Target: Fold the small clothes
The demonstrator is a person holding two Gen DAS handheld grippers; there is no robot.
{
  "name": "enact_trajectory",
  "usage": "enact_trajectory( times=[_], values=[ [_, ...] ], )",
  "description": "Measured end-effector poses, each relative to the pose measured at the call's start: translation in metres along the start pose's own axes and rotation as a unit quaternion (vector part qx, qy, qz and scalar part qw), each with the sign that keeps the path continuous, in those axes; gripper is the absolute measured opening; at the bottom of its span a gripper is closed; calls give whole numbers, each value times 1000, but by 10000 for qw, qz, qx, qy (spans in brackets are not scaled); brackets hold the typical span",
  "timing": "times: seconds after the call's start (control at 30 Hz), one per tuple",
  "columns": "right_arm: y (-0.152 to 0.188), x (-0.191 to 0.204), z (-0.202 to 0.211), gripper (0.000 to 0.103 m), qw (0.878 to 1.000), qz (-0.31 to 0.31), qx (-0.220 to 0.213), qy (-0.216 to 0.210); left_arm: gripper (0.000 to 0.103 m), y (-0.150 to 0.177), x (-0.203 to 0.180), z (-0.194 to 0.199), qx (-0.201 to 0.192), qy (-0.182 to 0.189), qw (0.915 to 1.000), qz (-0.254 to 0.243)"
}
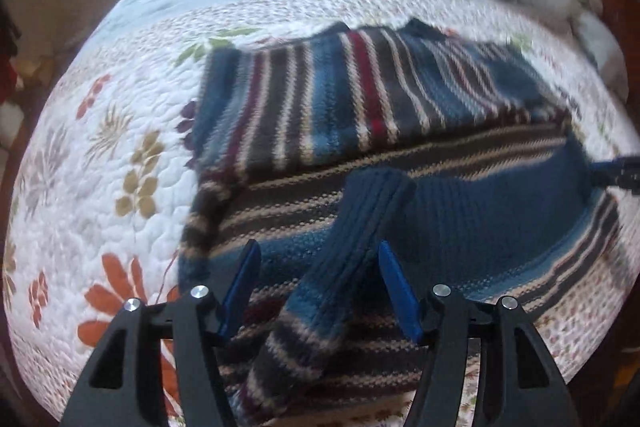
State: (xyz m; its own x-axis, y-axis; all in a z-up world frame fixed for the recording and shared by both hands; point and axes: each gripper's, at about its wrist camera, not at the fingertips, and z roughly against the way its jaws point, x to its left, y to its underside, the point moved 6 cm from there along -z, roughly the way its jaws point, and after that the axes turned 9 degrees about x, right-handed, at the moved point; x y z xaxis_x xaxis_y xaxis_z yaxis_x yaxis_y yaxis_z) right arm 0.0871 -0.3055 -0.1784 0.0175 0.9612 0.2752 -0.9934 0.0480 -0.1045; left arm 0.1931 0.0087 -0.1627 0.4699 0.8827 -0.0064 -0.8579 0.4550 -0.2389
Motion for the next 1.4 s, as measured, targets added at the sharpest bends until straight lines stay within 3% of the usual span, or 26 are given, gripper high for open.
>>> enact_trajectory(
  times=[0.1,0.13,0.17,0.27,0.3,0.33,0.47,0.6,0.67,0.73,0.77,0.83,1.1,1.23,1.4],
  values=[
    [2,0,-8,34,9999,-18,126,-116,63,1,-14,-4,58,19,9997,-254],
    [3,1,-9,27,9999,29,128,-88,67,1,-20,-5,53,1,9993,-359],
    [5,1,-11,11,9998,85,165,-19,69,0,-23,-7,63,-121,9990,-417],
    [6,1,-14,0,9998,56,185,3,69,-3,-21,-20,253,-407,9981,-392],
    [6,1,-11,0,9998,29,131,-124,56,-4,-21,-26,367,-313,9982,-366],
    [7,1,-7,0,9996,-8,83,-257,26,-2,-21,-34,554,-185,9977,-343],
    [9,0,14,0,9987,-79,-227,-455,11,0,-10,-36,652,9,9979,-47],
    [13,-1,42,0,9964,-81,-547,-639,11,1,8,-11,373,562,9968,432],
    [12,1,52,0,9958,18,-678,-610,11,1,15,-2,261,580,9970,443],
    [8,2,53,9,9965,138,-671,-470,11,4,17,-3,300,584,9971,393],
    [4,0,48,22,9977,95,-573,-351,11,6,16,-6,340,544,9973,367],
    [-1,-2,36,30,9985,-4,-424,-335,11,8,13,-15,434,430,9976,315],
    [-23,-10,-10,33,9997,-184,-2,-157,20,1,4,-36,652,248,9971,303],
    [-33,-13,-20,31,9997,-222,118,31,31,-11,5,-40,637,411,9963,412],
    [-33,-17,-21,36,9996,-201,154,136,33,-17,3,-54,697,416,9957,440]
  ],
)
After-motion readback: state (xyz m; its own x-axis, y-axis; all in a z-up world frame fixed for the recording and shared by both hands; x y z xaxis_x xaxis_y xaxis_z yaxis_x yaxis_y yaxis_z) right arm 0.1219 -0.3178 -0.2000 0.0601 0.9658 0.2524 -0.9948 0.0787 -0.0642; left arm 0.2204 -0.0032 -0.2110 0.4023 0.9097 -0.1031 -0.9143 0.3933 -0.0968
